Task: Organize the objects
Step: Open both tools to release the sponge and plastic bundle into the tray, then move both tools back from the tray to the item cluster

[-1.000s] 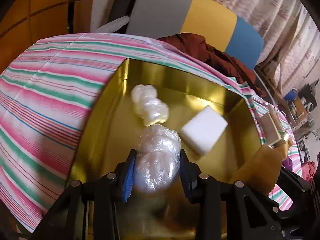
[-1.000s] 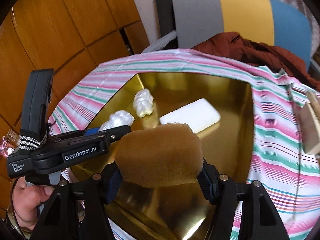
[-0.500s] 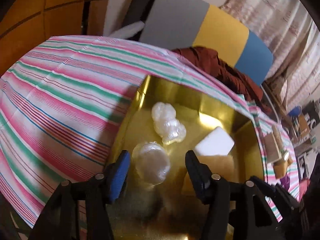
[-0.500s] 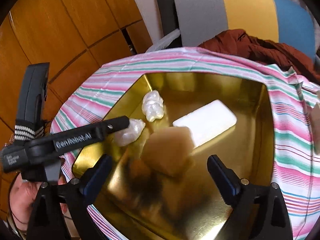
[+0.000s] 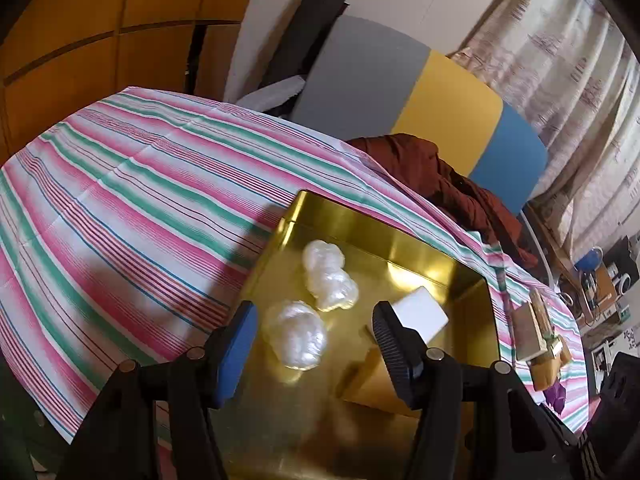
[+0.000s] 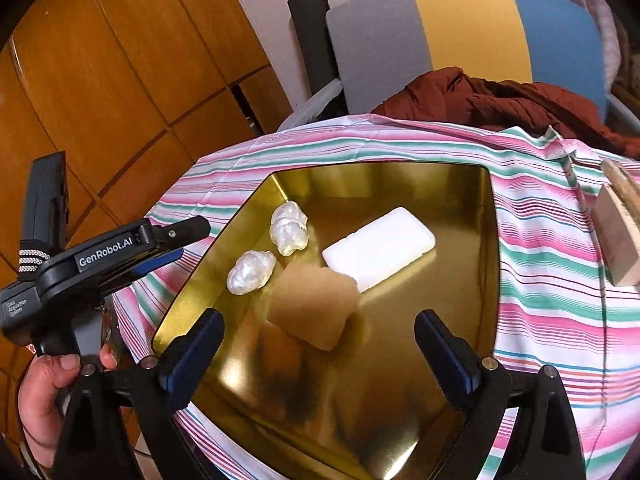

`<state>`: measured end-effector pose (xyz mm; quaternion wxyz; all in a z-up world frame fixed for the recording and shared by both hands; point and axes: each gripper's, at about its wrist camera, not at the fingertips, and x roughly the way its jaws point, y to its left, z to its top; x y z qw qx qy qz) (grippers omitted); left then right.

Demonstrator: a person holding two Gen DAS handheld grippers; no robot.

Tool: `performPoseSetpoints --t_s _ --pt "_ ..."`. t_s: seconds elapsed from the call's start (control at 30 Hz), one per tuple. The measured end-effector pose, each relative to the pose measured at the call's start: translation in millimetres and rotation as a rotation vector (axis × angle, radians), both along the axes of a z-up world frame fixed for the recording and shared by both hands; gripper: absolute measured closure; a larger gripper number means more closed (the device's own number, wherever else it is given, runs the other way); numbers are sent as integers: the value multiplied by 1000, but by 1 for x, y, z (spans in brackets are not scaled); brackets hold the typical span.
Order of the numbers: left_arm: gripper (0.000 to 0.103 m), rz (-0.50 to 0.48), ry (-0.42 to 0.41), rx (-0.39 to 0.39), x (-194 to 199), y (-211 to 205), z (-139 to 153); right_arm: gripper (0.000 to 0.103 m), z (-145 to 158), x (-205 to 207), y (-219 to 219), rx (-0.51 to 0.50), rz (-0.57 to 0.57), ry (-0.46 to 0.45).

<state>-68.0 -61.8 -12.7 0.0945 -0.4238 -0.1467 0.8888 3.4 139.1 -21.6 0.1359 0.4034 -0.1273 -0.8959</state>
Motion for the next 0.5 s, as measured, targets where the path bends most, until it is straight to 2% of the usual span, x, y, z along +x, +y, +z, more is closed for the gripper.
performPoseSetpoints --t_s 0.5 --pt "42 -243 22 -45 23 80 3 6 10 15 61 -46 -165 33"
